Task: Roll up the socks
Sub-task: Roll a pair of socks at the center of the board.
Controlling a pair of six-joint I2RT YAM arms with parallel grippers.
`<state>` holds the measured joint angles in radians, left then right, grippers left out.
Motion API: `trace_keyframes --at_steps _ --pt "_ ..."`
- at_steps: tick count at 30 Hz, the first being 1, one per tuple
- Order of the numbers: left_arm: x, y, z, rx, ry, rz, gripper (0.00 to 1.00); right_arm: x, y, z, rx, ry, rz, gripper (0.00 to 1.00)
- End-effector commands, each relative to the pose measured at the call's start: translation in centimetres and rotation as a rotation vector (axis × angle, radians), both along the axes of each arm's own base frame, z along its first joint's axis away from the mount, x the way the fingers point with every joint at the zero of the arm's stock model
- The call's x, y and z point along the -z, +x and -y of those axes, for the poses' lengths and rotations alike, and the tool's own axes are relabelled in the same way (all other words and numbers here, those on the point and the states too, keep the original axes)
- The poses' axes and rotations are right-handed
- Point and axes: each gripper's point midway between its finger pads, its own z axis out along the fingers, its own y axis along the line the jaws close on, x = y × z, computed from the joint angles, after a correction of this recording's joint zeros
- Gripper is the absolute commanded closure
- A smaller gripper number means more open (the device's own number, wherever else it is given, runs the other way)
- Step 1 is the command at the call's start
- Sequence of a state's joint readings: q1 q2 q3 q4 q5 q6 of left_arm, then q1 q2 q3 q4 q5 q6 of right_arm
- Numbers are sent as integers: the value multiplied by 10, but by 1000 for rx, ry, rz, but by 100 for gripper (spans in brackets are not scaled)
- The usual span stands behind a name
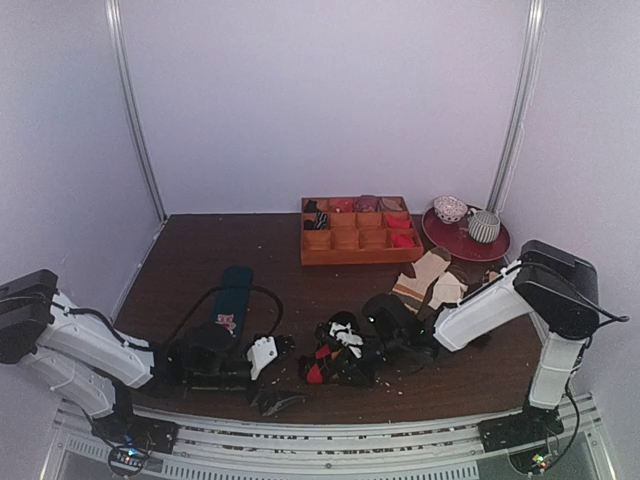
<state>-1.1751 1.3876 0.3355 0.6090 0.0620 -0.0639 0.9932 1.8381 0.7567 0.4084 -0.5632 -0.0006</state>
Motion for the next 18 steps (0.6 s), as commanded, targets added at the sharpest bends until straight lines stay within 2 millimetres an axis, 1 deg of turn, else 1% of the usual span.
trace_keyframes --at_steps 1,4,9,12,15,18 --pt "-16 5 18 86 -34 219 5 66 -39 48 106 -232 -442 85" --pt "0 5 34 140 9 225 9 71 -41 52 123 -236 -502 85" --pt "23 5 44 181 43 224 10 77 -45 56 114 -257 -533 85" --pt "29 9 48 175 60 235 14 81 -46 60 103 -284 -539 85" --pt "33 13 48 162 70 236 21 82 -45 62 98 -292 -541 86" --pt "36 18 46 147 72 231 24 82 -46 64 92 -295 -541 86"
